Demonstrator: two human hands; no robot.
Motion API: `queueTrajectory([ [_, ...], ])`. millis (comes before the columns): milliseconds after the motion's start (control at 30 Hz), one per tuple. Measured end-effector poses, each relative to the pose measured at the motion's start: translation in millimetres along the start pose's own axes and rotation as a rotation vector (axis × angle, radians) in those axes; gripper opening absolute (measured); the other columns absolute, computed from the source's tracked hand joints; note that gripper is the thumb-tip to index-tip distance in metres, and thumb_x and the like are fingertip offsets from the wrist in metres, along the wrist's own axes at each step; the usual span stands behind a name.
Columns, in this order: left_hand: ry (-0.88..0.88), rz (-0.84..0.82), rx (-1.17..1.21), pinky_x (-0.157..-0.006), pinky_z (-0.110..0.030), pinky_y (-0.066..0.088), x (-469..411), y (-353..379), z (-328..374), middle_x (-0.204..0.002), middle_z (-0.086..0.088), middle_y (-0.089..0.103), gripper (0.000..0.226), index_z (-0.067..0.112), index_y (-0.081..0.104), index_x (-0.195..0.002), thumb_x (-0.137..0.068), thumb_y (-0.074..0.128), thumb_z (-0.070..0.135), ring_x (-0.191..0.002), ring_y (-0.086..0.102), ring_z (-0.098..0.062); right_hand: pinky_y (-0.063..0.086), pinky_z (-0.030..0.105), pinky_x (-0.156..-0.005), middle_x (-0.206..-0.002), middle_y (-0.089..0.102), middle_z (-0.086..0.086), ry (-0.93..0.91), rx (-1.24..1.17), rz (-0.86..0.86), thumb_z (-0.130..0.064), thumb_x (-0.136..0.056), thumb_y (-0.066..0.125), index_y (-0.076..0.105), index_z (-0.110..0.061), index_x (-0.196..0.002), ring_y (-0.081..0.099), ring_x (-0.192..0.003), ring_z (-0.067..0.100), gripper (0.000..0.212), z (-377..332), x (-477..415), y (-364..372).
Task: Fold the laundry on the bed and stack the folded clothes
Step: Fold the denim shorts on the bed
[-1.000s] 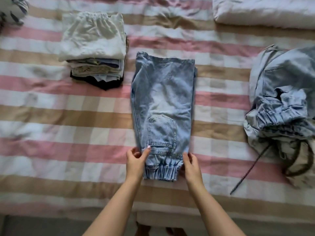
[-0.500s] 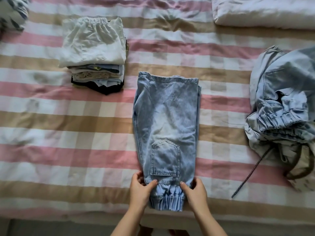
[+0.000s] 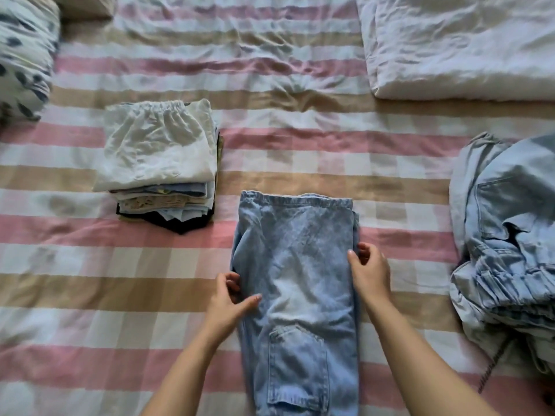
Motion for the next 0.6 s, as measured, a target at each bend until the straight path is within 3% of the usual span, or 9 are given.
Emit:
queueTrajectory([
  [67, 0.051, 0.263, 0.03, -0.073, -0.027, 0.041, -22.7, -9.4, 11.5, -0.089, -0.008, 0.05, 0.03, 0.015, 0.051, -0.095, -0.077, 0.074, 0.017, -0.077, 0.046, -0.017, 0.044, 0.04, -0.092, -0.112, 0.058, 0.015, 0.0, 0.031, 0.036, -0.023, -0.088, 0.059, 0.059, -0.007, -0.112, 0.052, -0.106, 0.029, 0.029, -5.2, -12.4, 4.6],
  [100, 0.066, 0.314, 0.021, -0.076, -0.029, 0.04, -31.0, -10.6, 16.7, -0.093, -0.009, 0.05, 0.022, 0.017, 0.053, -0.093, -0.08, 0.071, 0.018, -0.078, 0.047, -0.016, 0.044, 0.038, -0.09, -0.112, 0.057, 0.015, 0.009, 0.055, 0.052, -0.026, -0.089, 0.059, 0.06, -0.008, -0.11, 0.051, -0.106, 0.029, 0.028, -6.4, -14.9, 6.5],
  [200, 0.041, 0.262, -0.024, -0.083, -0.036, 0.045, -53.8, -6.7, 22.2, -0.1, -0.015, 0.054, 0.009, 0.017, 0.06, -0.087, -0.083, 0.067, 0.019, -0.09, 0.053, -0.025, 0.043, 0.037, -0.085, -0.111, 0.055, 0.018, 0.065, 0.164, 0.084, -0.032, -0.09, 0.056, 0.063, -0.007, -0.103, 0.051, -0.105, 0.034, 0.029, -5.7, -20.6, 10.8],
  [267, 0.052, 0.287, -0.077, -0.077, -0.037, 0.044, -59.5, -10.8, 22.8, -0.09, -0.021, 0.058, 0.009, 0.011, 0.062, -0.075, -0.083, 0.066, 0.012, -0.086, 0.055, -0.033, 0.042, 0.037, -0.084, -0.111, 0.055, 0.02, 0.078, 0.188, 0.089, -0.028, -0.091, 0.055, 0.064, -0.003, -0.1, 0.051, -0.104, 0.036, 0.027, -3.7, -23.4, 11.0],
  [433, 0.096, 0.284, -0.135, -0.06, -0.024, 0.03, -68.6, -23.1, 30.5, -0.074, -0.008, 0.056, 0.023, 0.013, 0.059, -0.063, -0.085, 0.063, 0.011, -0.066, 0.051, -0.019, 0.041, 0.035, -0.079, -0.107, 0.056, 0.021, 0.051, 0.176, 0.083, -0.024, -0.09, 0.057, 0.065, -0.001, -0.094, 0.054, -0.097, 0.035, 0.024, -2.9, -30.9, 8.7],
  [500, 0.125, 0.241, -0.051, -0.061, -0.029, 0.034, -76.7, -24.1, 40.5, -0.069, -0.002, 0.056, 0.027, 0.017, 0.056, -0.066, -0.092, 0.052, 0.011, -0.064, 0.05, -0.014, 0.041, 0.035, -0.079, -0.103, 0.057, 0.021, 0.001, 0.109, 0.111, -0.024, -0.09, 0.057, 0.064, -0.002, -0.094, 0.054, -0.096, 0.035, 0.024, -9.8, -37.6, 5.1],
  [600, 0.124, 0.204, 0.078, -0.077, -0.032, 0.047, -101.4, -24.2, 60.4, -0.088, -0.002, 0.064, 0.018, 0.014, 0.061, -0.093, -0.094, 0.046, 0.003, -0.086, 0.059, -0.02, 0.042, 0.034, -0.084, -0.112, 0.06, 0.017, -0.03, 0.005, 0.156, -0.015, -0.093, 0.05, 0.06, -0.004, -0.109, 0.055, -0.104, 0.033, 0.021, -22.4, -57.4, -1.0],
])
Point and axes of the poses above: each hand's wrist, its own x-axis away from the middle knuckle, its own y-axis out of the palm, z = x × y, the point moved 5 cm from there along -x, towards the middle knuckle
